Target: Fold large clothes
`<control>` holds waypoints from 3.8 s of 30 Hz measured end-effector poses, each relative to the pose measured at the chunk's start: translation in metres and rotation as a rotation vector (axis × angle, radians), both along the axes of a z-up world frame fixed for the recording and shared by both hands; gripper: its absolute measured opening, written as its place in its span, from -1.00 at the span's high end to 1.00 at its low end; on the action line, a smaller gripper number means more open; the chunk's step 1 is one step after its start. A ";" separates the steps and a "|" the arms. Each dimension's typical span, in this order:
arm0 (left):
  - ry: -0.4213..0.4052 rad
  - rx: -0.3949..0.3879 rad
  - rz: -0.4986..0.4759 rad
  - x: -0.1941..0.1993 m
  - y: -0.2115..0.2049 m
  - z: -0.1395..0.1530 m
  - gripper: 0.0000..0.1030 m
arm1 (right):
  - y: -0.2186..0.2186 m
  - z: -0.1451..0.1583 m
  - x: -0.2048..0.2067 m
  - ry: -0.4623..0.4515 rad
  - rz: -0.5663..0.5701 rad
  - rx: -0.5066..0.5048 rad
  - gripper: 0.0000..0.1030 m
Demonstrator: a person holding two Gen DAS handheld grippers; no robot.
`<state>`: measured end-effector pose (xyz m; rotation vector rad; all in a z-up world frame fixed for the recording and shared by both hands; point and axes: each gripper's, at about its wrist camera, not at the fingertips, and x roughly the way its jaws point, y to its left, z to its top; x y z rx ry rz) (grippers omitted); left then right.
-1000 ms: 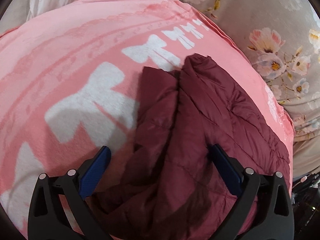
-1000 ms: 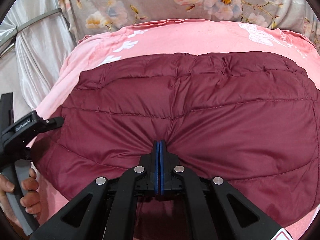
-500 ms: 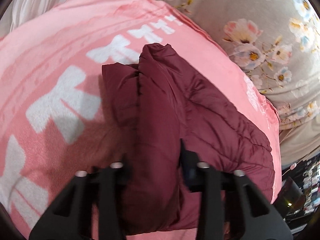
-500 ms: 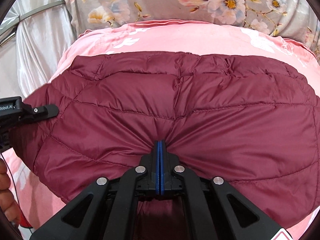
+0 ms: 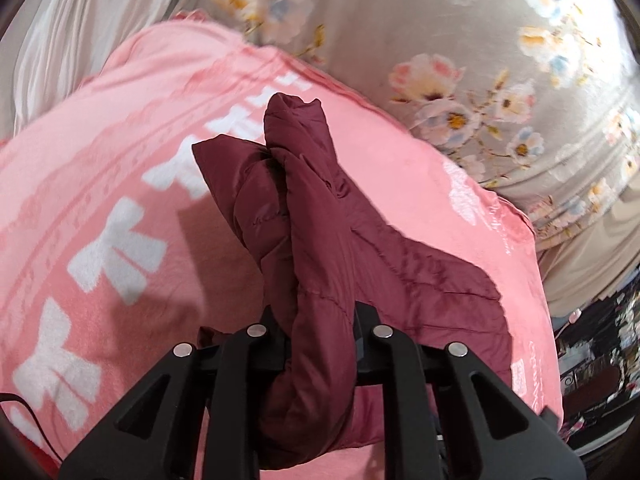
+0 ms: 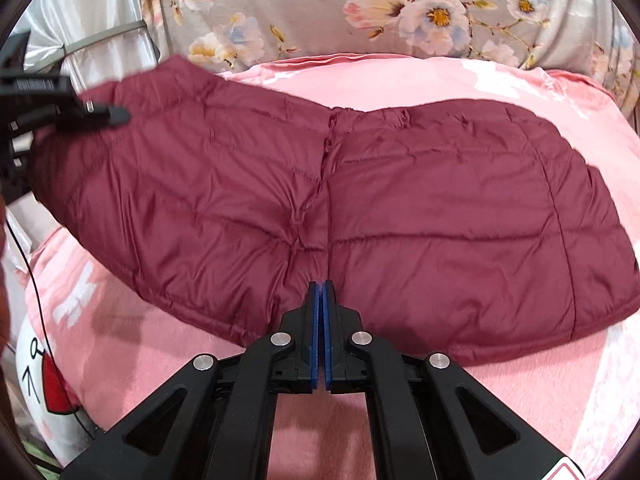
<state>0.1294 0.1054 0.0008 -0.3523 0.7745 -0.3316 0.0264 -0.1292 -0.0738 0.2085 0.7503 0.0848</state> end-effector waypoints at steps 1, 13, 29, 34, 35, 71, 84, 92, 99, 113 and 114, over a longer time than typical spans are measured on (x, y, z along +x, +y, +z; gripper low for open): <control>-0.015 0.008 -0.011 -0.004 -0.007 0.006 0.67 | 0.000 -0.004 0.001 -0.001 0.002 -0.002 0.99; -0.133 0.080 -0.252 -0.034 -0.134 0.054 0.67 | -0.032 -0.010 -0.025 -0.039 -0.021 0.140 1.00; -0.021 0.189 -0.419 -0.028 -0.304 0.004 0.70 | -0.122 -0.013 -0.116 -0.043 -0.220 0.109 0.92; 0.022 0.229 -0.428 -0.025 -0.328 -0.019 0.70 | -0.135 -0.024 -0.123 -0.022 -0.246 0.127 0.92; 0.026 0.237 -0.428 -0.025 -0.331 -0.022 0.70 | -0.137 -0.026 -0.125 -0.019 -0.250 0.132 0.92; -0.121 0.121 -0.355 0.020 -0.298 0.071 -0.39 | -0.178 0.045 -0.088 -0.294 -0.256 0.134 -0.02; 0.061 0.317 -0.436 0.085 -0.390 -0.011 0.05 | -0.217 0.010 -0.060 -0.205 -0.332 0.262 0.88; 0.028 0.401 -0.457 0.084 -0.425 -0.045 0.10 | -0.225 -0.025 -0.050 -0.072 -0.385 0.280 0.88; -0.046 0.470 -0.450 0.082 -0.443 -0.072 0.10 | -0.207 -0.031 -0.035 -0.009 -0.399 0.111 0.86; -0.132 0.529 -0.419 0.077 -0.450 -0.090 0.10 | -0.197 -0.036 -0.035 0.002 -0.403 0.045 0.83; -0.136 0.529 -0.418 0.076 -0.450 -0.090 0.10 | -0.197 -0.036 -0.035 0.001 -0.401 0.049 0.82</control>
